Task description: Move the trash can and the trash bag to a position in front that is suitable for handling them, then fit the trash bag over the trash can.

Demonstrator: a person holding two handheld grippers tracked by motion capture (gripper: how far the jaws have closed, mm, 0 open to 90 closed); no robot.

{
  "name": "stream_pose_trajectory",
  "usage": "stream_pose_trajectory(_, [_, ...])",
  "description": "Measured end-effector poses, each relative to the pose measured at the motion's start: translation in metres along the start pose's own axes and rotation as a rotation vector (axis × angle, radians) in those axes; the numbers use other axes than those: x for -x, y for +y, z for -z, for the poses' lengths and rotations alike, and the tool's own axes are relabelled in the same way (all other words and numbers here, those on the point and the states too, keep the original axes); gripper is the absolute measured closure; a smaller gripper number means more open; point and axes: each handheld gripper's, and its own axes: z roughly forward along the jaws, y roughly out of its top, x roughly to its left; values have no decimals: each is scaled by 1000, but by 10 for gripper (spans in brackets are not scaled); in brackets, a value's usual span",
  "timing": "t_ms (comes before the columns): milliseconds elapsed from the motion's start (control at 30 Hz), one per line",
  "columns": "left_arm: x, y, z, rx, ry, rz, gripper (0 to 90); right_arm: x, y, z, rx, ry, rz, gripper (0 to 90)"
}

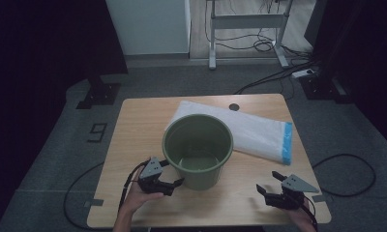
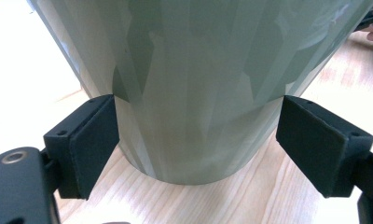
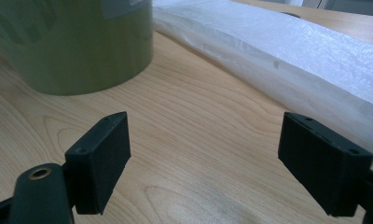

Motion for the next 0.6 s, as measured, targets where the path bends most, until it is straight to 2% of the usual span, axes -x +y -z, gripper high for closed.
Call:
stream_pose_trajectory(133, [3, 3, -6, -10, 2, 13, 136, 1, 0, 2, 1, -6, -2, 164])
stream_pose_trajectory(200, [4, 2, -4, -35, 34, 28, 139, 2, -1, 4, 4, -10, -7, 164])
stream_pose_trajectory(233, [6, 0, -1, -53, 63, 35, 142, 2, -1, 4, 6, -15, -9, 164])
stream_pose_trajectory(333, [8, -8, 10, -27, 80, 72, 144, 3, -1, 6, 13, -33, -18, 164])
stream_pose_trajectory(400, [7, -14, 17, -31, 97, 97, 144, 3, 0, 7, 16, -54, -21, 160])
stream_pose_trajectory(433, [7, -17, 20, -35, 111, 109, 142, 2, 1, 7, 16, -79, -24, 154])
stream_pose_trajectory(500, [6, -24, 27, -31, 114, 141, 143, 2, 2, 7, 18, -84, -24, 154])
stream_pose_trajectory(600, [3, -32, 33, -36, 123, 162, 143, 2, 4, 4, 17, -107, -18, 156])
